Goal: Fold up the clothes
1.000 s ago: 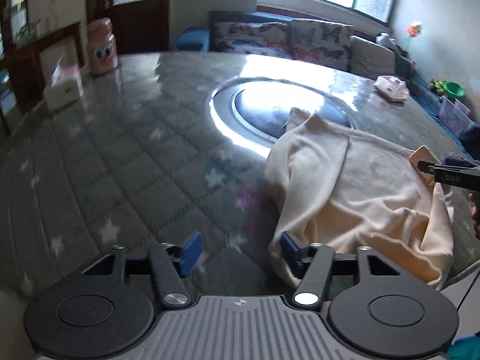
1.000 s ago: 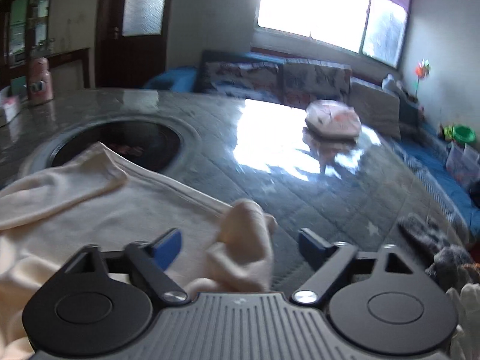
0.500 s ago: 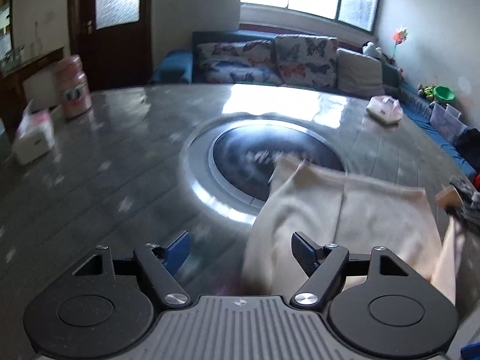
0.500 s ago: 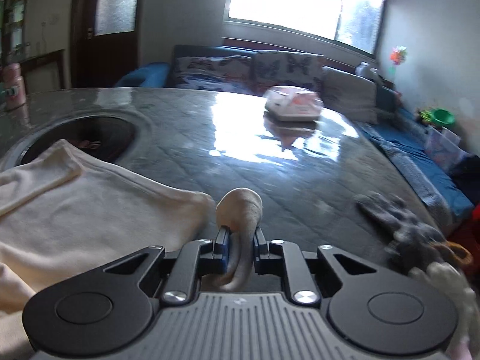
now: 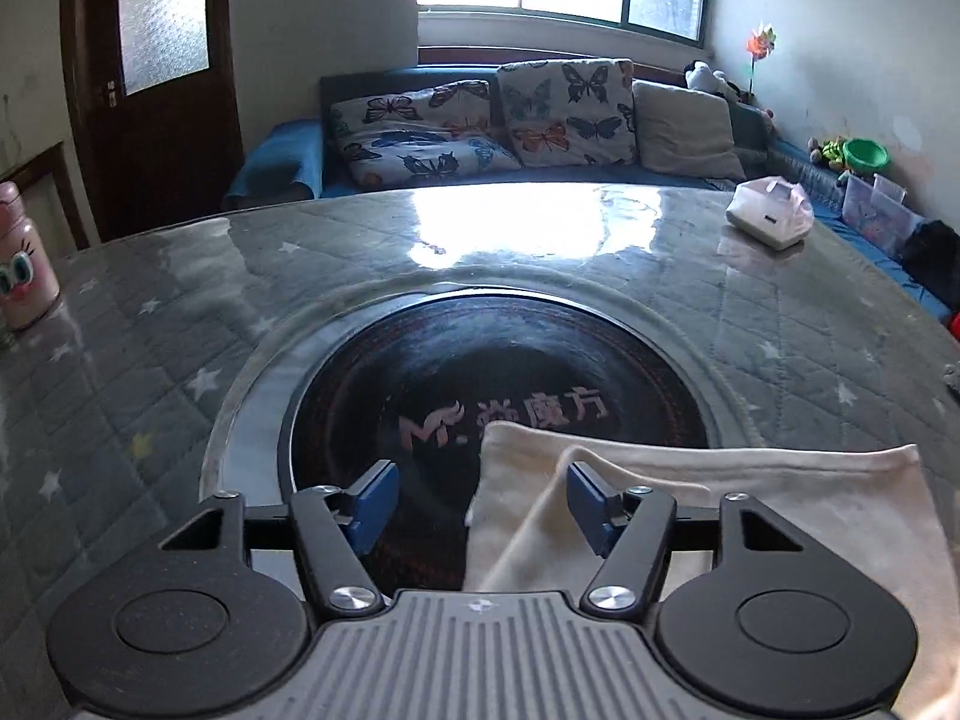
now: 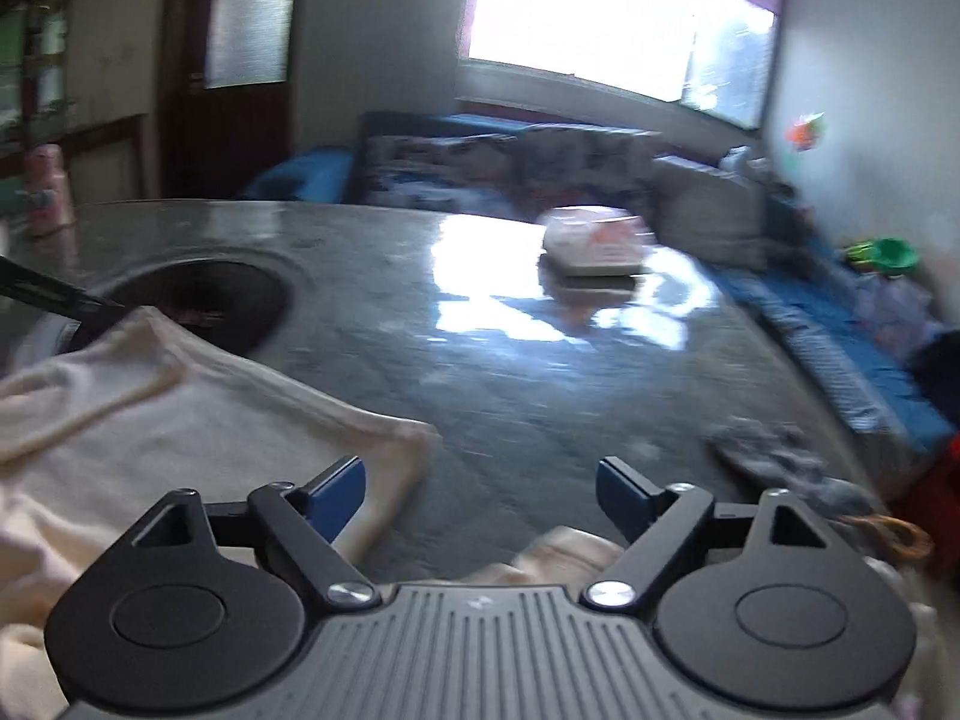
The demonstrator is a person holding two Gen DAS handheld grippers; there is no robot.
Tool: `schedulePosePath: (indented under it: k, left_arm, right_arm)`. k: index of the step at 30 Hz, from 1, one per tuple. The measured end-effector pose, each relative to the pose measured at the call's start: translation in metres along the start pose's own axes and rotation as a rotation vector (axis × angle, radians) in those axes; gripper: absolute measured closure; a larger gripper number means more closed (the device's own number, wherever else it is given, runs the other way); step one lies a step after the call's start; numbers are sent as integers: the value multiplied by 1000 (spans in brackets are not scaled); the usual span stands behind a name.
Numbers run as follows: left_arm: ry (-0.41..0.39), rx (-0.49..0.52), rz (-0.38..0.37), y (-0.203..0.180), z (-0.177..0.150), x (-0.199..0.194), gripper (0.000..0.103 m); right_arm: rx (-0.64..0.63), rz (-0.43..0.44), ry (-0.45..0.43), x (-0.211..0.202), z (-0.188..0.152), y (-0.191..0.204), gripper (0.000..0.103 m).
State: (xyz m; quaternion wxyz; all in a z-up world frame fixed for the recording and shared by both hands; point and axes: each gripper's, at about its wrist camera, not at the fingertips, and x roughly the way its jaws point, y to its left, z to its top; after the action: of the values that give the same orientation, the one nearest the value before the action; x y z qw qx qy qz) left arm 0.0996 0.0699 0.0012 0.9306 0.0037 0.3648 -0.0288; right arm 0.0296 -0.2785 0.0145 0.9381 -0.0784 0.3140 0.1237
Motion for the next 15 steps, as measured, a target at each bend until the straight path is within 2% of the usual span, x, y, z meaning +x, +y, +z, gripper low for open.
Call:
schedulePosePath:
  k: [4, 7, 10, 12, 15]
  left_arm:
    - [19, 10, -22, -1, 3, 12, 46]
    - [23, 9, -37, -3, 4, 17, 53]
    - [26, 8, -45, -4, 5, 22, 56]
    - [23, 12, -50, -4, 6, 23, 59]
    - [20, 5, -50, -2, 7, 24, 59]
  right_arm:
    - [57, 117, 63, 27, 9, 0, 18]
    - [70, 135, 91, 45, 12, -1, 29]
    - [94, 155, 119, 58, 12, -3, 46]
    - [94, 139, 129, 63, 10, -3, 48]
    - [76, 136, 125, 62, 10, -1, 59]
